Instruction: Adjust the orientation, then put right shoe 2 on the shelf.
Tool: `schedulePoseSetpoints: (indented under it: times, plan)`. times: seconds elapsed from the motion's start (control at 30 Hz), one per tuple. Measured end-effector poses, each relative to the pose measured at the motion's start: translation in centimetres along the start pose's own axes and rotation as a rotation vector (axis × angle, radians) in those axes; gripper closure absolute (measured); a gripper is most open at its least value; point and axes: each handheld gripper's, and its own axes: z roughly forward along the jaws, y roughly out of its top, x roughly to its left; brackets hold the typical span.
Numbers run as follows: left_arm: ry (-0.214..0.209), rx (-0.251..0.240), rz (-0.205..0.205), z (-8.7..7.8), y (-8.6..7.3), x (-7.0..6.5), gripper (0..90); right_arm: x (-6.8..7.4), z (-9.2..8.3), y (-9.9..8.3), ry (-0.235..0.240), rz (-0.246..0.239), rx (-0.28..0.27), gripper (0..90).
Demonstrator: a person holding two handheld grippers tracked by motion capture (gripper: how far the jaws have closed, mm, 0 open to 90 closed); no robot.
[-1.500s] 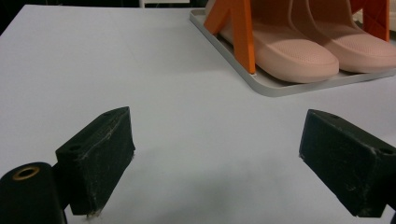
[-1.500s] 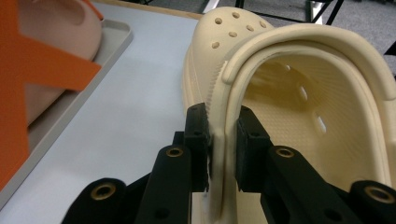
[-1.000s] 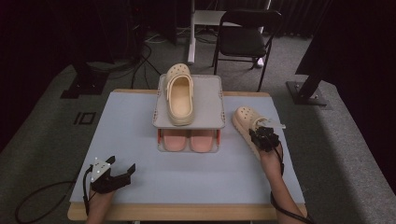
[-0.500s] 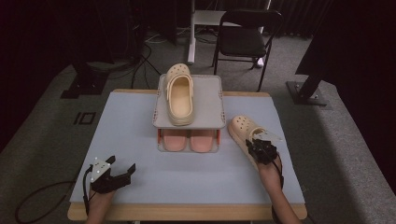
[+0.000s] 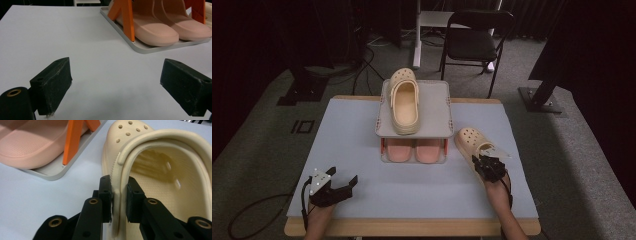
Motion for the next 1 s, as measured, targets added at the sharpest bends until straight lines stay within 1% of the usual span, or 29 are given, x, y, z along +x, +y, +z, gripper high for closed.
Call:
schedulePoseSetpoints:
  times: [0.07, 0.13, 0.17, 0.2, 0.23, 0.3, 0.37, 0.4, 0.47, 0.5, 0.57, 0.6, 0.67, 0.7, 0.77, 0.8, 0.93, 1.0]
  plan:
    - [0.000, 0.001, -0.002, 0.0, 0.0, 0.0, 9.9, 0.1, 0.0, 0.1, 0.006, -0.008, 0.008, 77.4]
    - [0.001, 0.000, 0.000, 0.0, 0.0, 0.0, 9.9, -0.1, 0.0, 0.2, 0.014, 0.013, 0.009, 75.7]
    - [0.000, -0.002, -0.003, 0.0, 0.0, 0.0, 9.9, -0.3, -0.1, 0.2, 0.014, 0.008, 0.010, 74.1]
    - [0.000, -0.002, -0.003, 0.0, 0.0, 0.0, 9.9, -0.4, -0.3, 0.2, 0.022, 0.012, 0.004, 70.0]
    - [0.002, -0.003, -0.006, 0.0, 0.0, 0.0, 9.9, -0.6, -0.5, 0.3, 0.042, 0.019, 0.000, 65.4]
    - [0.001, 0.000, -0.004, 0.1, 0.0, 0.1, 10.0, -0.8, -0.9, 0.5, 0.056, 0.005, 0.006, 58.4]
    - [0.001, 0.000, 0.000, 0.1, 0.0, 0.0, 9.9, -1.1, -1.5, 0.7, 0.086, 0.008, 0.000, 51.3]
    - [-0.001, -0.001, -0.002, 0.1, 0.0, 0.0, 9.9, -1.2, -1.7, 0.7, 0.094, 0.006, -0.004, 50.7]
    - [0.001, 0.001, -0.001, 0.1, 0.0, -0.1, 9.9, -1.7, -2.3, 0.7, 0.103, 0.018, -0.022, 49.4]
    - [0.000, 0.000, -0.003, 0.1, 0.0, 0.0, 9.9, -1.9, -2.5, 0.7, 0.121, 0.022, -0.032, 48.7]
    - [0.003, 0.003, 0.000, 0.1, -0.1, 0.0, 9.9, -2.5, -3.1, 0.6, 0.108, 0.027, -0.044, 48.0]
    - [0.002, 0.003, -0.003, 0.1, -0.1, 0.0, 9.9, -2.8, -3.3, 0.6, 0.123, 0.035, -0.050, 46.7]
    - [0.002, 0.003, -0.003, 0.1, -0.1, 0.0, 9.9, -3.4, -3.8, 0.5, 0.110, 0.042, -0.065, 46.1]
    - [0.001, 0.003, -0.003, 0.1, -0.1, 0.0, 9.9, -3.8, -4.1, 0.5, 0.121, 0.049, -0.073, 44.5]
    - [0.000, 0.001, -0.005, 0.1, 0.0, -0.1, 9.9, -4.5, -4.5, 0.5, 0.115, 0.051, -0.081, 43.8]
    - [-0.001, 0.000, -0.006, 0.1, 0.0, -0.1, 9.9, -4.9, -4.6, 0.4, 0.123, 0.057, -0.091, 43.1]
    - [-0.002, 0.003, -0.006, 0.2, -0.1, -0.1, 9.9, -6.3, -5.1, 0.1, 0.097, 0.071, -0.102, 42.4]
    - [-0.002, 0.002, -0.006, 0.2, -0.1, -0.1, 9.9, -7.0, -5.0, 0.0, 0.079, 0.076, -0.098, 42.3]
